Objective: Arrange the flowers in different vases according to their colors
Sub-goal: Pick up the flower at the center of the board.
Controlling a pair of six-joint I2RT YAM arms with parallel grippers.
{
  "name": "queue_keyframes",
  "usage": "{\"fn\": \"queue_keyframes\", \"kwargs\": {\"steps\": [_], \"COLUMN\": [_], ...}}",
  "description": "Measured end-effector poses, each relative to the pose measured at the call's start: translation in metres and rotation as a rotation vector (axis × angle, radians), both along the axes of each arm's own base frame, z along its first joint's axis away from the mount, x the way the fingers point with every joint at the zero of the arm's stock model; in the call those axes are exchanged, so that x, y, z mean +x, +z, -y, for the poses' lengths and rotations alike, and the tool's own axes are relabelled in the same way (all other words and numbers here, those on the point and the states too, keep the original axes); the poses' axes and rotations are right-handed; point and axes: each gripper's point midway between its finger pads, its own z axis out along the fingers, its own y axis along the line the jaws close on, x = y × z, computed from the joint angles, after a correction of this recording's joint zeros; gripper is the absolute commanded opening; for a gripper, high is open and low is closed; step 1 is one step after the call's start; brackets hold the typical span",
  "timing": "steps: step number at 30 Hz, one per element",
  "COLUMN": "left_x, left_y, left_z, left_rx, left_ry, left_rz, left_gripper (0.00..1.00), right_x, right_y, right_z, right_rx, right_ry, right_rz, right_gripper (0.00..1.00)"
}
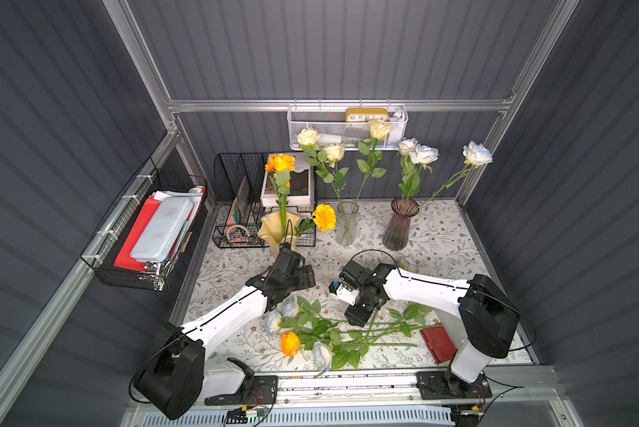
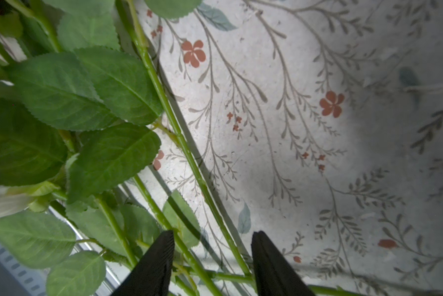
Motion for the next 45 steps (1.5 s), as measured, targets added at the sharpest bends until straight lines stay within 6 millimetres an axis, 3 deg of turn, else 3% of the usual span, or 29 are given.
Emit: {"fn": "queue_keyframes", "kwargs": {"steps": [11, 26, 30, 38, 45], "left_x": [0.000, 0.001, 0.001, 0.001, 0.003], "left_y": [0.000, 0.000, 0.000, 0.000, 0.008], "left_z": [0.000, 0.000, 0.000, 0.000, 0.000], "left_rx": [-0.002, -0.002, -0.002, -0.002, -0.013], "left_ry": [0.000, 0.001, 0.001, 0.001, 0.004], "left_rz": [0.003, 0.002, 0.002, 0.004, 0.024], "left_gripper": [0.89, 0.89, 0.89, 0.89, 0.89], "right_x": [0.004, 0.020, 0.032, 0.059, 0.101], "right_y": [-0.023, -0.029, -0.028, -0.024, -0.001], "right_z": [-0.006, -0.010, -0.012, -0.005, 0.000], "right_rx": [-0.047, -0.087, -0.103, -0.136, -0.110], "right_ry": [0.039, 0.043, 0.035, 0.018, -0.036], "right_rz": [0.043, 0.135, 0.184, 0.270, 0.338], "right_gripper": [0.43, 0.07, 0.00, 0.00, 0.00]}}
